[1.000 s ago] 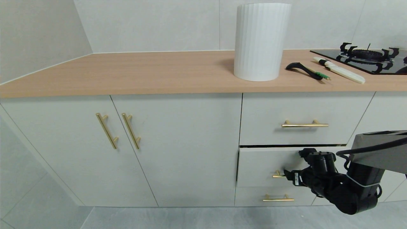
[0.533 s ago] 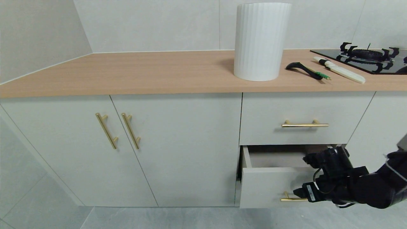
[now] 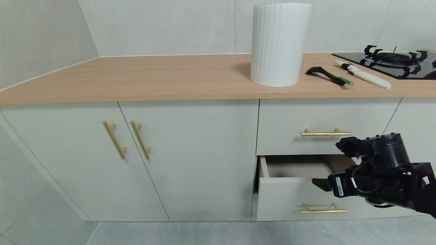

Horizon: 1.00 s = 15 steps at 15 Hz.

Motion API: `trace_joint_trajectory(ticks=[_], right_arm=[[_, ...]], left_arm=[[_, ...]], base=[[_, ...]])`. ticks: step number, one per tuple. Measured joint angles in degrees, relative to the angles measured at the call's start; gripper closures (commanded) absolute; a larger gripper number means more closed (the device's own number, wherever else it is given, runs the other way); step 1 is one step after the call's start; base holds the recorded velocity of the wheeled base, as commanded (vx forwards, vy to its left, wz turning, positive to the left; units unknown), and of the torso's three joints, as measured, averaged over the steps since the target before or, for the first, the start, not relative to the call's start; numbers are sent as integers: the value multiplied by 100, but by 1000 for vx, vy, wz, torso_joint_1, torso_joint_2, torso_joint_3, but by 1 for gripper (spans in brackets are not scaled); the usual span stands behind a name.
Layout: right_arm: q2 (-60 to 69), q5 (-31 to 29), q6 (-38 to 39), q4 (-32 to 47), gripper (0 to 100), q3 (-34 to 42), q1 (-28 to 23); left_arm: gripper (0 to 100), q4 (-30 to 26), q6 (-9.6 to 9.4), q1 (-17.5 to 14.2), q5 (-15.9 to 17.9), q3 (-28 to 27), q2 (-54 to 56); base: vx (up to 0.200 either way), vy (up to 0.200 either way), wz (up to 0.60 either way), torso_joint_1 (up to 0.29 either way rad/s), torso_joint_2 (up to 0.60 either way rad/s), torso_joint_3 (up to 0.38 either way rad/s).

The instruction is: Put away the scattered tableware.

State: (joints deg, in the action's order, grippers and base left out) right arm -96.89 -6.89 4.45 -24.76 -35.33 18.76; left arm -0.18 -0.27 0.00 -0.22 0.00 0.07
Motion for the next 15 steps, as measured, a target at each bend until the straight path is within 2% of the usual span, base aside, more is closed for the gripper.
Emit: trace_joint_trajectory(ticks=[3, 9, 15], right_arm=[[-38, -48, 118, -408, 0, 22, -2], [-1182, -583, 294, -2083, 0, 123, -22], [-1579, -589, 280, -2166, 0, 187, -33]], left_arm=[[0, 0, 0, 0, 0, 0, 0], [0, 0, 0, 0, 0, 0, 0], [0, 0, 0, 0, -2, 0, 0]], base=[[0, 0, 0, 0, 0, 0], [0, 0, 0, 0, 0, 0], [0, 0, 0, 0, 0, 0]])
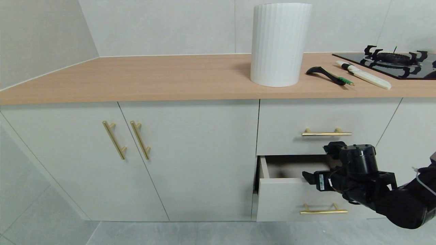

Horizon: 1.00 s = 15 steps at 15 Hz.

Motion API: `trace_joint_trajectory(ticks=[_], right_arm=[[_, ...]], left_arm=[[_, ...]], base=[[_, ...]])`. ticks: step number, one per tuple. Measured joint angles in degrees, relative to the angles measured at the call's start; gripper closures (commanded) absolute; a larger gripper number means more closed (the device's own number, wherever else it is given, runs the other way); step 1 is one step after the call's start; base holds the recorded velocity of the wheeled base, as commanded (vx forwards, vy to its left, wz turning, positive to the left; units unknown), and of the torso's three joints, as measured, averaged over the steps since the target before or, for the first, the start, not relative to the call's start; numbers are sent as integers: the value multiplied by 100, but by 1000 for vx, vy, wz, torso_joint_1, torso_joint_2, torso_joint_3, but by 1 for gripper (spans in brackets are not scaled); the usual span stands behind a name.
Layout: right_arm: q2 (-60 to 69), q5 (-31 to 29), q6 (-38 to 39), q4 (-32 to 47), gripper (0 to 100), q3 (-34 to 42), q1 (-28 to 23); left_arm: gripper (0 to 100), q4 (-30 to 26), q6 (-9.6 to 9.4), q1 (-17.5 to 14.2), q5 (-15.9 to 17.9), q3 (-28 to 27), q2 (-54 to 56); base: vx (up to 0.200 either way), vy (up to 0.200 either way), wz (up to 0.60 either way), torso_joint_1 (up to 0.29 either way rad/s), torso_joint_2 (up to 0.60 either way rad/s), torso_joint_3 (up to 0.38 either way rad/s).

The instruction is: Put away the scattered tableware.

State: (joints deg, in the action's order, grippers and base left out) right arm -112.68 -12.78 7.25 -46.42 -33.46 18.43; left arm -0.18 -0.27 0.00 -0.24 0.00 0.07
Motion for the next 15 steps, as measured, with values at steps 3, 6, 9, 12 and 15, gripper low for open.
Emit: trace_joint_trajectory(ticks=[3, 6, 9, 12, 15], right_arm=[[33, 2, -23, 124, 0, 43, 0], [190, 30, -33, 551, 0, 43, 4], [549, 117, -41, 1386, 0, -10, 17], [942, 196, -105, 2152, 0, -93, 91], [1281, 273, -226, 2929, 0, -182, 182]], left_arm=[[0, 0, 0, 0, 0, 0, 0], [0, 0, 0, 0, 2, 0, 0], [0, 2, 0, 0, 2, 0, 0], [0, 0, 0, 0, 0, 0, 0], [0, 0, 2, 0, 0, 0, 0]], base=[[0, 0, 0, 0, 0, 0], [0, 0, 0, 0, 0, 0], [0, 0, 0, 0, 0, 0], [0, 0, 0, 0, 0, 0], [0, 0, 0, 0, 0, 0]])
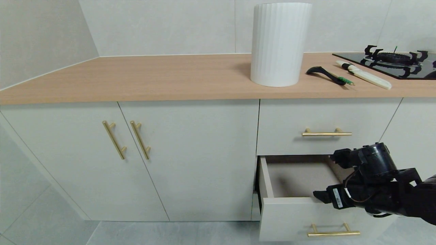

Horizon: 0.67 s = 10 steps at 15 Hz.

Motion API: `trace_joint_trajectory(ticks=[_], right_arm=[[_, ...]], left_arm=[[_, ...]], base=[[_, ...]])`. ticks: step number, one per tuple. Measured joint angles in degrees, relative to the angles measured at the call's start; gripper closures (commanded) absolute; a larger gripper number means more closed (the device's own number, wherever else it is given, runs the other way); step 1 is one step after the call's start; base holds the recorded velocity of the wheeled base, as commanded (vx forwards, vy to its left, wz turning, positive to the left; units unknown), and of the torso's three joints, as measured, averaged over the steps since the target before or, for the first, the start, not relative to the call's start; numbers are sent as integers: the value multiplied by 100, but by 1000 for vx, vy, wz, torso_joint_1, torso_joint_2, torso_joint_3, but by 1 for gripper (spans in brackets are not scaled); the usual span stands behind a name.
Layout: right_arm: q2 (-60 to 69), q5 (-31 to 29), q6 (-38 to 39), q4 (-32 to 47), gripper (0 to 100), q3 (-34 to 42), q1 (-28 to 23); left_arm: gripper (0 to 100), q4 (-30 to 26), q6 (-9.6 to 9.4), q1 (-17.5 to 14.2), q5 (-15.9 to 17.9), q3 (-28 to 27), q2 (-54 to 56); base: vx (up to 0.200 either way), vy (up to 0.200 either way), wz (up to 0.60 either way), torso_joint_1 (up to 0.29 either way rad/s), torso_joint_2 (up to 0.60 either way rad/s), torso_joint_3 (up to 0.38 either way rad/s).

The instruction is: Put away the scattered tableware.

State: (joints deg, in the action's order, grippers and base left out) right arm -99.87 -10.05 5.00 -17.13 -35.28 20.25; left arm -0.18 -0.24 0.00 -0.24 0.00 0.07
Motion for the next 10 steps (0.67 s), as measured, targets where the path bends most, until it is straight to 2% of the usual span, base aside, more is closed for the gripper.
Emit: trace_joint_trajectory(ticks=[5, 10], right_arm=[[439, 34, -254, 1174, 0, -49, 325], [664, 30, -473, 1966, 0, -91, 610]], left_arm=[[0, 2, -2, 0, 2, 0, 0], [0, 0, -2, 0, 0, 0, 0]], base=[[0, 0, 0, 0, 0, 0], [0, 0, 0, 0, 0, 0]])
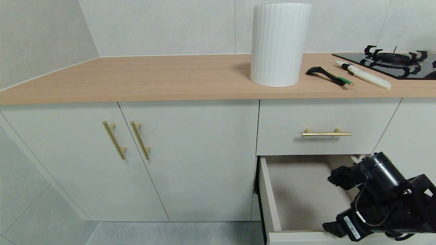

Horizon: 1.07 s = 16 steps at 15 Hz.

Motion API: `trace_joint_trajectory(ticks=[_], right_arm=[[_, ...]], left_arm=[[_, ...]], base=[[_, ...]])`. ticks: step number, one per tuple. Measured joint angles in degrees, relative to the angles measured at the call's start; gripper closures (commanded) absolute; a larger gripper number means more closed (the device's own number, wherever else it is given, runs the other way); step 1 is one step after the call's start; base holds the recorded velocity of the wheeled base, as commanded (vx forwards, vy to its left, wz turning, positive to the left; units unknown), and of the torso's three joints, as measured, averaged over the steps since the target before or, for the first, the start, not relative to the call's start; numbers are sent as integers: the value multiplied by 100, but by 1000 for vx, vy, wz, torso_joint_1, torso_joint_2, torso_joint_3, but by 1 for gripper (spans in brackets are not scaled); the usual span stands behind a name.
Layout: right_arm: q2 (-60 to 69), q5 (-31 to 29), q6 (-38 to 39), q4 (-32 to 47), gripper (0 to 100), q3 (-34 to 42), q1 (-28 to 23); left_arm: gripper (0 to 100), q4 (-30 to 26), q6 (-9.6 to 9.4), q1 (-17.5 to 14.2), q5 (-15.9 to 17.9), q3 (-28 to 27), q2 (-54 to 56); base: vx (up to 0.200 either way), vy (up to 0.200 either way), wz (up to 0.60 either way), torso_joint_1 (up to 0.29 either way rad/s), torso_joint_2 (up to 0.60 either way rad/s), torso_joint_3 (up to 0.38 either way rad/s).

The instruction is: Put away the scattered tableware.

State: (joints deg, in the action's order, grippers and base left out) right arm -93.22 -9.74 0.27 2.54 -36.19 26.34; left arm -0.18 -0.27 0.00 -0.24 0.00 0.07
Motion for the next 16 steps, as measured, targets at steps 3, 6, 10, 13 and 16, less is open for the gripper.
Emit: trace_joint_trajectory(ticks=[3, 6, 10, 13, 16], right_arm=[[111, -16, -236, 584, 0, -16, 99], [172, -9, -300, 956, 0, -13, 232], [196, -11, -500, 1219, 0, -24, 325], [243, -18, -473, 1204, 0, -77, 332], [336, -22, -316, 1185, 0, -201, 317]], left_arm=[[0, 0, 0, 0, 2, 0, 0], [0, 0, 0, 0, 2, 0, 0], [0, 2, 2, 0, 0, 0, 0], [0, 0, 2, 0, 2, 0, 0], [0, 0, 0, 0, 0, 0, 0]], base=[[0, 0, 0, 0, 0, 0], [0, 0, 0, 0, 0, 0], [0, 0, 0, 0, 0, 0], [0, 0, 0, 0, 0, 0], [0, 0, 0, 0, 0, 0]])
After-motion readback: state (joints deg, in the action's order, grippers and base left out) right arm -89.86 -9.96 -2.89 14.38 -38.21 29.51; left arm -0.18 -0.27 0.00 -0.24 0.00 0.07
